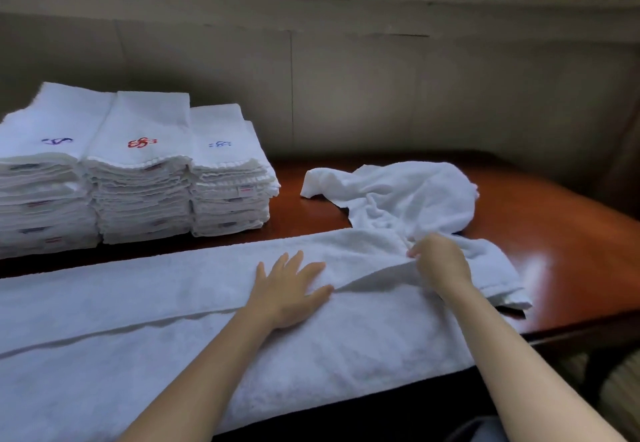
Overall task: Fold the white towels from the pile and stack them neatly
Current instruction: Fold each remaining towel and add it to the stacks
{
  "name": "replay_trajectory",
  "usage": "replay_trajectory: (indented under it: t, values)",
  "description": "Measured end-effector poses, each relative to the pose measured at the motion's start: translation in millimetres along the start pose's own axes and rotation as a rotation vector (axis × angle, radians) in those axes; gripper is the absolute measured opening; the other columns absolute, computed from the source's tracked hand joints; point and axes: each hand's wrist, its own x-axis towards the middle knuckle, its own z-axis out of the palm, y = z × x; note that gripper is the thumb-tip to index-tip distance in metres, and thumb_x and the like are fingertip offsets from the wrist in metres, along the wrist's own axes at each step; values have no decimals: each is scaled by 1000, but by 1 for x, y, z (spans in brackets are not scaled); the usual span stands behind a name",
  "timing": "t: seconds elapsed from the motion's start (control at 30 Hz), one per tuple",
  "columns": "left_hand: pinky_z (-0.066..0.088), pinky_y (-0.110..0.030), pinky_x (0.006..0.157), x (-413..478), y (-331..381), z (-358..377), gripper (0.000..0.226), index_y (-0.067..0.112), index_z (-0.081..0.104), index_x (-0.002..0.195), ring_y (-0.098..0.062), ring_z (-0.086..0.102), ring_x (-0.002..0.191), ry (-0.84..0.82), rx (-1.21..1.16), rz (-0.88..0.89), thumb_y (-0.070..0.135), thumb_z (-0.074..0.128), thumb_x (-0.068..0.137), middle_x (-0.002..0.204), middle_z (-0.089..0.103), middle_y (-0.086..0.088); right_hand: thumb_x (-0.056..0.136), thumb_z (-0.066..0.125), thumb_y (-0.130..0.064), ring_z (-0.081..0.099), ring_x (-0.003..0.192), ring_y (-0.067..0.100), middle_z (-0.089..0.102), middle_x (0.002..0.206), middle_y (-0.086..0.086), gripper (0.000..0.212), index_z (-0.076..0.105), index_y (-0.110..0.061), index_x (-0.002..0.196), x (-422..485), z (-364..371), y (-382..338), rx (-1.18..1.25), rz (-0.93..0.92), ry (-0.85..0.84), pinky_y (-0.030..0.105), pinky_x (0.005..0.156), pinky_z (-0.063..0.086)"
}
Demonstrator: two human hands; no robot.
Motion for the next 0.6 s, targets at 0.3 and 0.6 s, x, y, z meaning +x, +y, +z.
replay_trajectory:
  t: [0.3,0.6]
  values:
    - [20,-42,114,25,-3,-14,55,29,29,148,-22,20,143,226,47,-108,52,33,98,156,23,-3,98,42,-31,52,115,33,57,124,17,42,42,-8,133,23,18,-26,434,148,-64,36,86,40]
    - [-5,-53,115,25,-17,0,70,40,1,151,-21,-11,148,-2,97,-134,71,15,90,161,-11,-1,85,57,-11,50,75,20,47,73,0,11,47,-13,90,60,23,-39,558,329,-70,30,63,37]
